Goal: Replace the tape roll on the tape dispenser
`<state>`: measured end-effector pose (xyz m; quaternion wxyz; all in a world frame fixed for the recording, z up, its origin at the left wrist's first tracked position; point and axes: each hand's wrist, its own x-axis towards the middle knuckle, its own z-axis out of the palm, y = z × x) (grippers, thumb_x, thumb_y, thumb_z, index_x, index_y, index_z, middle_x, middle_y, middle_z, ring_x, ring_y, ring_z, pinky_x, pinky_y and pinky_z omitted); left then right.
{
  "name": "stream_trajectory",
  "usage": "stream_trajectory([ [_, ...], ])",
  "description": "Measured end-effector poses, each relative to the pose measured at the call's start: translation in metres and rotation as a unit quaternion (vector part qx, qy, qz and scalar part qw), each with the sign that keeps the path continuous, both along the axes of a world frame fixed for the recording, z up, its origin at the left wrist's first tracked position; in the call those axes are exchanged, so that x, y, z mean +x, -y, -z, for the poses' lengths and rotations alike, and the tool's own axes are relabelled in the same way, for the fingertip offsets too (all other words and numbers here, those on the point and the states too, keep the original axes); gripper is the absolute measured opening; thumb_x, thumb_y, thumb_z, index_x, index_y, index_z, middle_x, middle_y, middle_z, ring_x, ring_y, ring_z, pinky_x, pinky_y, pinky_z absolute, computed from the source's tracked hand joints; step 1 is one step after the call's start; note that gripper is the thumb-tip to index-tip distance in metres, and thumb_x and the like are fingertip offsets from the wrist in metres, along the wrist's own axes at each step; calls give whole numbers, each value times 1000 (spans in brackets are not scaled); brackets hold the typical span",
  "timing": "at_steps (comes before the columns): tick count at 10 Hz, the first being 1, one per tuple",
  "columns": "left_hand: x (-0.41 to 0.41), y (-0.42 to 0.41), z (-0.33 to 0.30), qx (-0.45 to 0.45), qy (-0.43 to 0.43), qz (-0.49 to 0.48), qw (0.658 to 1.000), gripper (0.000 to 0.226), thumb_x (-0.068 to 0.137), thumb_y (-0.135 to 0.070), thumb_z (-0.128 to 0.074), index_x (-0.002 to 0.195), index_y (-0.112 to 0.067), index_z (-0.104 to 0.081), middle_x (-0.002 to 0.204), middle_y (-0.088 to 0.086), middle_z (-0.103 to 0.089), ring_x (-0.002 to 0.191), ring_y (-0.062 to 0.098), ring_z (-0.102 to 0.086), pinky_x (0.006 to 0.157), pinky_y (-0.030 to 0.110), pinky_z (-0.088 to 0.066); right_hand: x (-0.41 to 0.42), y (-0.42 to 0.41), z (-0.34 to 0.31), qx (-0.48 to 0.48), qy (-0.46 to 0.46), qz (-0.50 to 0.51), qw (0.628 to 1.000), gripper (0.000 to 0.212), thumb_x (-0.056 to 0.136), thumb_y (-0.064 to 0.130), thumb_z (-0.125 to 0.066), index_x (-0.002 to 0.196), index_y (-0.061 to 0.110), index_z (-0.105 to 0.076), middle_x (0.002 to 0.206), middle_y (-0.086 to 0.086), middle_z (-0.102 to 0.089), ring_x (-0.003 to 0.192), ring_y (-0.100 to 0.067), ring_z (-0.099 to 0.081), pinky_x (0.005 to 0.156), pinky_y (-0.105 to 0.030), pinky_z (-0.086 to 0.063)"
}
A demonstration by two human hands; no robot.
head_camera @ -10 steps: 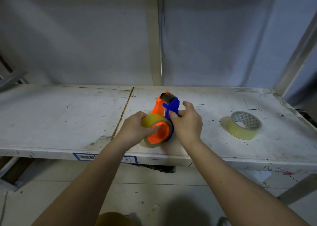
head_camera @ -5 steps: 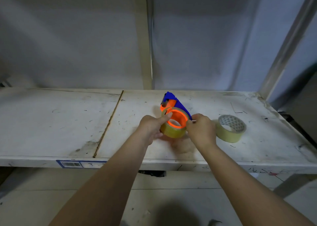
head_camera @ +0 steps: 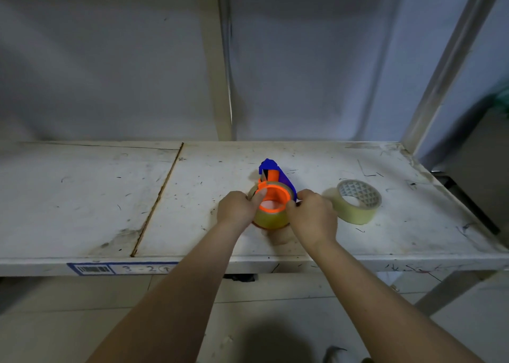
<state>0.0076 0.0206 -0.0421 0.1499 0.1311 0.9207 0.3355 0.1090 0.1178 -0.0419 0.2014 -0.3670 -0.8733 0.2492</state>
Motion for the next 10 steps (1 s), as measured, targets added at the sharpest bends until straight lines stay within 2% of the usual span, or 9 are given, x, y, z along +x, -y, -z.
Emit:
stream_trajectory([
  [1, 1, -1, 3, -7, -33, -3, 999, 63, 87, -63, -45, 84, -3, -59, 84, 16, -63, 85, 33, -60, 53, 29, -32, 6, 0, -3, 25, 15, -9, 1000, 29, 91, 32, -47, 95, 9, -64, 93, -13, -69, 77, -29, -59, 60, -30, -44],
  [2, 5, -2, 0, 13, -58, -32, 998, 68, 87, -60, -50, 125, -3, -49, 124, 19, -54, 107, 33, -57, 69, 32, -39, 16, -11, -14, 73, -2, 53, 996, 34, 94, 31, -47, 118, 9, -58, 120, -17, -55, 92, -37, -61, 69, -38, -46],
  [3, 14, -6, -9, 17, -97, -26, 995, 60, 90, -50, -54, 133, -10, -44, 129, 16, -48, 111, 32, -55, 77, 34, -46, 27, -34, -21, 62, 55, 121, 989, 37, 93, 17, -47, 128, 5, -46, 131, -20, -43, 94, -39, -61, 65, -36, -40],
  [4, 20, -13, -12, 16, -126, -18, 992, 53, 90, -45, -56, 132, -15, -46, 127, 13, -49, 111, 29, -55, 85, 36, -51, 35, -52, -14, 30, 148, 118, 981, 41, 89, 5, -45, 130, 1, -47, 128, -22, -51, 100, -38, -61, 67, -34, -41],
  [5, 26, -17, -12, 4, -136, -9, 991, 52, 89, -43, -57, 133, -16, -47, 125, 11, -50, 112, 29, -53, 88, 38, -51, 37, -51, -4, 39, 141, 87, 985, 35, 89, 1, -44, 122, 4, -55, 112, -20, -64, 97, -38, -63, 68, -32, -45],
  [7, 27, -14, -11, -21, -129, -6, 991, 51, 89, -40, -57, 131, -13, -46, 125, 12, -50, 111, 28, -53, 85, 37, -51, 21, -34, 4, 73, 109, -7, 991, 36, 87, 3, -45, 120, 10, -59, 112, -18, -66, 97, -38, -63, 75, -36, -51],
  [8, 27, -12, -13, -24, -119, 1, 993, 52, 89, -40, -58, 131, -13, -45, 126, 12, -50, 109, 29, -55, 84, 37, -52, 18, -30, 3, 73, 98, -21, 992, 40, 87, 1, -46, 124, 11, -57, 120, -16, -63, 101, -36, -62, 79, -39, -51],
  [9, 31, -7, -21, -22, -99, 9, 995, 52, 90, -38, -56, 133, -11, -43, 128, 13, -49, 110, 30, -55, 84, 37, -52, 23, -29, -6, 62, 74, -13, 995, 48, 88, 3, -50, 134, 11, -47, 138, -14, -50, 110, -37, -58, 85, -41, -50],
  [10, 33, 2, -33, -9, -92, 5, 996, 53, 92, -36, -54, 135, -9, -40, 131, 15, -47, 112, 31, -55, 85, 37, -50, 34, -32, -22, 63, 23, 33, 997, 46, 91, 9, -50, 136, 13, -44, 137, -14, -47, 106, -35, -59, 79, -38, -50],
])
